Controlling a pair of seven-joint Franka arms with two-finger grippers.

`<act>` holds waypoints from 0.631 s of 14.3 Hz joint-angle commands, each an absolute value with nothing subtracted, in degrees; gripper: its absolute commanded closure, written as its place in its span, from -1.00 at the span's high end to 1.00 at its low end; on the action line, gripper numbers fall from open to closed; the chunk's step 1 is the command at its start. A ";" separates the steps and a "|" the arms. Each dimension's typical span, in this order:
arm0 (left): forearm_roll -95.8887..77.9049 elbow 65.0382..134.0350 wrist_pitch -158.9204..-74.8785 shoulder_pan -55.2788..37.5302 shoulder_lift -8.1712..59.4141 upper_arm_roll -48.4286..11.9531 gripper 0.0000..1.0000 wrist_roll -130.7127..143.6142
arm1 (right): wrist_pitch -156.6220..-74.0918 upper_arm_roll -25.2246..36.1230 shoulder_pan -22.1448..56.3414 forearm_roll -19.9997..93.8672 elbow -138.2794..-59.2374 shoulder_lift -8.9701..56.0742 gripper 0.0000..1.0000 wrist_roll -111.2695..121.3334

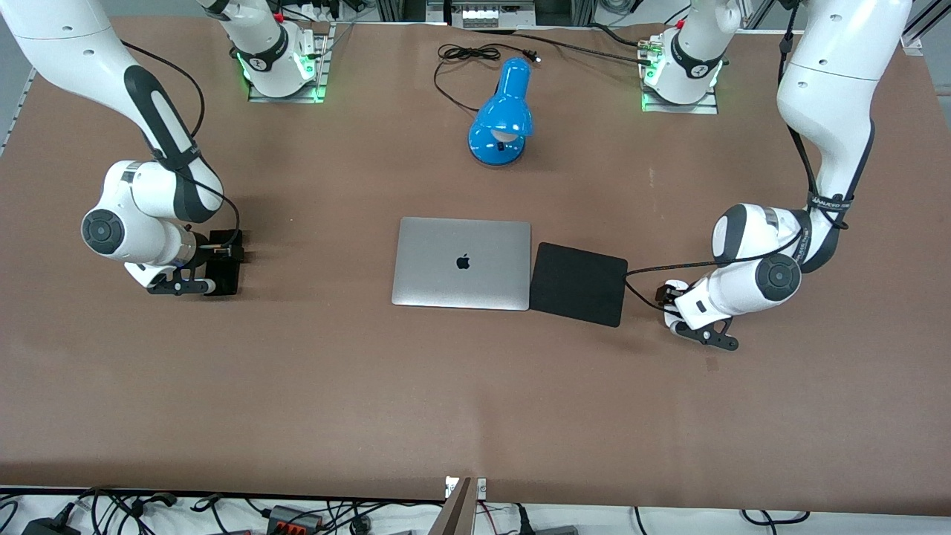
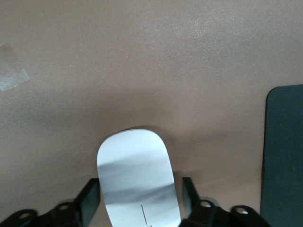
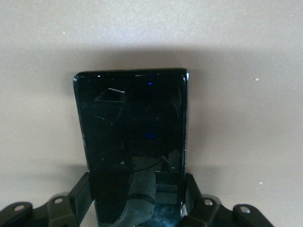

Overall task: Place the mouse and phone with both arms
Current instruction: 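Grasp the black phone with the right gripper while the left gripper grasps the mouse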

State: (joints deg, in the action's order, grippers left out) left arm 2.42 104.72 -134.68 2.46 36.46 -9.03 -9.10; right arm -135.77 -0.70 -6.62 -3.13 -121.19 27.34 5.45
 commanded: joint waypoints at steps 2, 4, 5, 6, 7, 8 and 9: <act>3.69 105.21 -135.62 2.46 36.39 -9.05 0.31 -10.55 | -128.52 -1.49 -5.98 -3.87 -119.72 22.95 -0.49 6.15; 3.69 105.12 -135.53 2.46 36.39 -9.05 0.26 -10.63 | -124.12 -3.50 -4.84 -3.52 -116.74 21.01 -0.49 5.19; 3.69 105.03 -135.53 2.46 36.39 -9.05 0.22 -10.55 | -121.75 -4.73 -4.05 -3.17 -114.72 20.66 -0.49 4.58; 3.69 104.94 -135.44 2.46 36.30 -9.05 0.19 -10.55 | -120.16 -5.44 -3.35 -2.99 -113.13 20.65 -0.49 2.74; 3.69 104.85 -135.27 2.46 36.12 -9.05 0.18 -10.55 | -119.10 -6.23 -2.21 -2.99 -111.98 20.74 -0.49 -0.49; 3.69 104.68 -135.00 2.37 35.95 -9.14 0.16 -10.55 | -119.27 -6.94 -0.98 -2.99 -111.89 20.74 -0.49 -3.40; 3.69 104.50 -134.65 1.50 35.60 -9.23 0.13 -10.37 | -119.79 -7.55 0.95 -2.90 -111.88 21.09 -0.49 -7.26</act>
State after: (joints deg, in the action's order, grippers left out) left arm 2.43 104.63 -134.84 2.40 36.51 -9.07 -9.85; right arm -120.53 -6.60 -1.75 -3.01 -112.62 20.63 -1.54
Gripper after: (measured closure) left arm 0.361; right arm 0.198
